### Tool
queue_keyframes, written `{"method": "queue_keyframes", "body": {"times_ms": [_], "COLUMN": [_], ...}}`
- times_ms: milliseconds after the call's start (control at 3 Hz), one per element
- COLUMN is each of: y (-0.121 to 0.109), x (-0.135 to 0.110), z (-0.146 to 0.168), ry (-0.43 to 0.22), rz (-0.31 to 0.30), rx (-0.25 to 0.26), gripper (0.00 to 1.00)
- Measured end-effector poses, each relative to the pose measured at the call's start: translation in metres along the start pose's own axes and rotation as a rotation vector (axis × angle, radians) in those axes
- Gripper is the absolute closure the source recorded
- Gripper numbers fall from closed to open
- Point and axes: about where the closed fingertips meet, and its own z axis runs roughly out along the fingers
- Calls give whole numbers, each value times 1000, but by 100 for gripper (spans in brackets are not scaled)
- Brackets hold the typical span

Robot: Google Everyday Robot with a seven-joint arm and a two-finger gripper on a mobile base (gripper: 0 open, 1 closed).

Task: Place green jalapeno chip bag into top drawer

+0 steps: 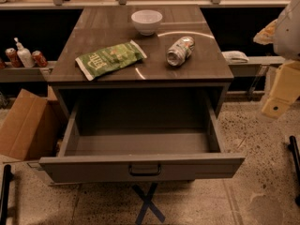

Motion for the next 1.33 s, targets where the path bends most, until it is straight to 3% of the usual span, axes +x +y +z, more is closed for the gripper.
{"method": "queue_keyframes", "body": {"times_ms": [333, 667, 1000, 1333], "y": [0, -32, -99, -141], "x": [0, -10, -42, -66], "z": [0, 22, 76, 129], "ry": [0, -69, -186, -263], "rz": [0, 7, 25, 74], "rx": [0, 34, 49, 6], "gripper": [0, 0, 0, 0]}}
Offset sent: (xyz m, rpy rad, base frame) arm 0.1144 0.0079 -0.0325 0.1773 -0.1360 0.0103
